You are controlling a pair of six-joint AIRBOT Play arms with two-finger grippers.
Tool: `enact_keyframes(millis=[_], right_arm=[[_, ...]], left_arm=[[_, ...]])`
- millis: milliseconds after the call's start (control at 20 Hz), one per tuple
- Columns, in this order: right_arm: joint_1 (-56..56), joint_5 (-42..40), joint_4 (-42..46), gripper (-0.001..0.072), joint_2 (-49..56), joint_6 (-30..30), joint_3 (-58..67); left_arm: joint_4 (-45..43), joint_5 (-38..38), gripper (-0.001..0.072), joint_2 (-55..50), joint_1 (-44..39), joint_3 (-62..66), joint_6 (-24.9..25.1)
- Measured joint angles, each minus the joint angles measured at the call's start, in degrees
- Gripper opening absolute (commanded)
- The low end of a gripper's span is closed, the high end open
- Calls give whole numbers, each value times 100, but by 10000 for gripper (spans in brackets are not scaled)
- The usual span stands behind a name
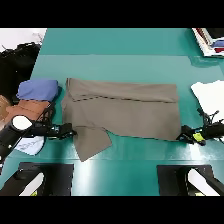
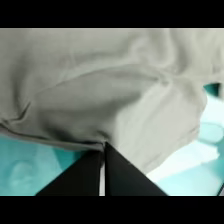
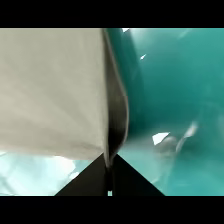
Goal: Fold the shirts.
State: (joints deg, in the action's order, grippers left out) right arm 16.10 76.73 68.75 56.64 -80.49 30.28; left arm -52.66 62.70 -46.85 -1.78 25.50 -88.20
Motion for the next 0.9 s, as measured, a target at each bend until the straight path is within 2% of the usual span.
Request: enact_keyframes(millis=[150,400,550,700,900], right_arm=[[-37,476,538,19,-605,0,352],[-59,1073,933,18,-1436,-44,1032],[-59,1176,973,18,-1335,-133,1596],[-63,1034,894,19,-741,-166,2262],[-66,673,404,19,509,-149,3171]], left_arm=[[-229,468,26,278,0,238,-57],[-299,1263,27,1346,-4,439,-560],[-227,1154,27,1458,-4,809,-616],[-236,568,28,831,-4,1408,-334],[-249,-98,30,-787,-7,2459,127]])
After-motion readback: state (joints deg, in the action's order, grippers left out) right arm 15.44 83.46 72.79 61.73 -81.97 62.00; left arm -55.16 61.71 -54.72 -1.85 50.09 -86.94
